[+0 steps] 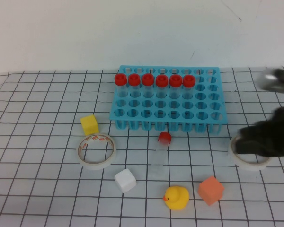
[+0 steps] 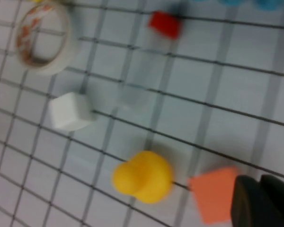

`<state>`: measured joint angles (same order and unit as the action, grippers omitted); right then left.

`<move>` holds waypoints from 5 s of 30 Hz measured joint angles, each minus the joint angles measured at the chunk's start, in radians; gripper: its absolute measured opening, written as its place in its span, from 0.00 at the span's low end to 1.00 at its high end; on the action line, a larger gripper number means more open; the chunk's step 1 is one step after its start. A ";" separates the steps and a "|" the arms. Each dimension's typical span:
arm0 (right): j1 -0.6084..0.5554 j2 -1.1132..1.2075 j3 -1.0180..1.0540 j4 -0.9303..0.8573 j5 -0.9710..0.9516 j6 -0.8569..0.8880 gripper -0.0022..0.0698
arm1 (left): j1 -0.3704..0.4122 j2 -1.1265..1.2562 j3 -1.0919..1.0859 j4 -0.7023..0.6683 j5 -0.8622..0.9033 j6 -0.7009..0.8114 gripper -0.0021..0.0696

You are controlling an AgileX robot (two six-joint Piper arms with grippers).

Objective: Place the test tubes

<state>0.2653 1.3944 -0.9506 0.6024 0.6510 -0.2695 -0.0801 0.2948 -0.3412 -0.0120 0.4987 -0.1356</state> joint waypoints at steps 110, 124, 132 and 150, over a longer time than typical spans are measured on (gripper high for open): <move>1.176 0.058 0.090 -2.272 0.052 2.258 0.35 | 0.000 0.000 0.020 -0.272 -0.181 0.260 0.03; 1.176 0.137 0.049 -2.278 0.076 2.367 0.35 | 0.000 0.000 0.020 -1.028 -0.204 0.807 0.03; 1.176 0.228 -0.039 -2.283 -0.013 2.372 0.35 | 0.000 0.000 0.020 -1.447 -0.077 1.136 0.04; 1.177 0.228 -0.072 -2.289 -0.134 2.177 0.35 | 0.000 0.063 0.020 -1.521 0.009 1.092 0.76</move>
<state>1.4421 1.6223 -1.0225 -1.6869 0.5168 1.9073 -0.0801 0.3579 -0.3215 -1.5333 0.5077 0.9568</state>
